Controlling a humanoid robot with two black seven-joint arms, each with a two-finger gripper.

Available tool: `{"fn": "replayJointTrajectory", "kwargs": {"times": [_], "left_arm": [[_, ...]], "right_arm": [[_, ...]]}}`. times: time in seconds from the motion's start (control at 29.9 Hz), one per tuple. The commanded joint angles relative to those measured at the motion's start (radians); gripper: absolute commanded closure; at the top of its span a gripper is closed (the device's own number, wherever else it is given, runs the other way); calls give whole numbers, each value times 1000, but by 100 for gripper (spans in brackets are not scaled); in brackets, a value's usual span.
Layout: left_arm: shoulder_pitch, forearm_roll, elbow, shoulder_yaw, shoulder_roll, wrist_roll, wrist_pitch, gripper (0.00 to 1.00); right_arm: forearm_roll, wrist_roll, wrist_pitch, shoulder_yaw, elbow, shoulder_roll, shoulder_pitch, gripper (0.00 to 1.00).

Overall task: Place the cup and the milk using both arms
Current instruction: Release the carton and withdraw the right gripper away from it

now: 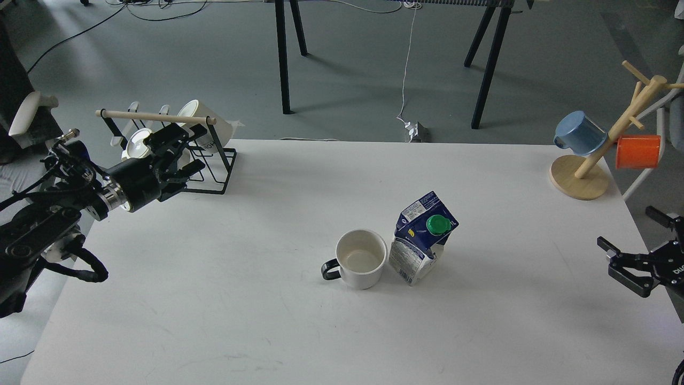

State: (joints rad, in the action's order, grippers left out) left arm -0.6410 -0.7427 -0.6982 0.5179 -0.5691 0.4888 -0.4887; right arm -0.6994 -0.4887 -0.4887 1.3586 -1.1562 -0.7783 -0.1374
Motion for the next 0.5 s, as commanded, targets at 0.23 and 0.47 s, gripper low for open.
{"fn": "replayJointTrajectory", "kwargs": {"times": [0.23,0.47], "left_arm": [[17,82,0,-1,-35,0,0,1],[17,82,0,1,-38,0,0,1]], "right_arm": [[1,0,0,-259,200,50,452,0],[1,0,0,-288,248,62,512,0]]}}
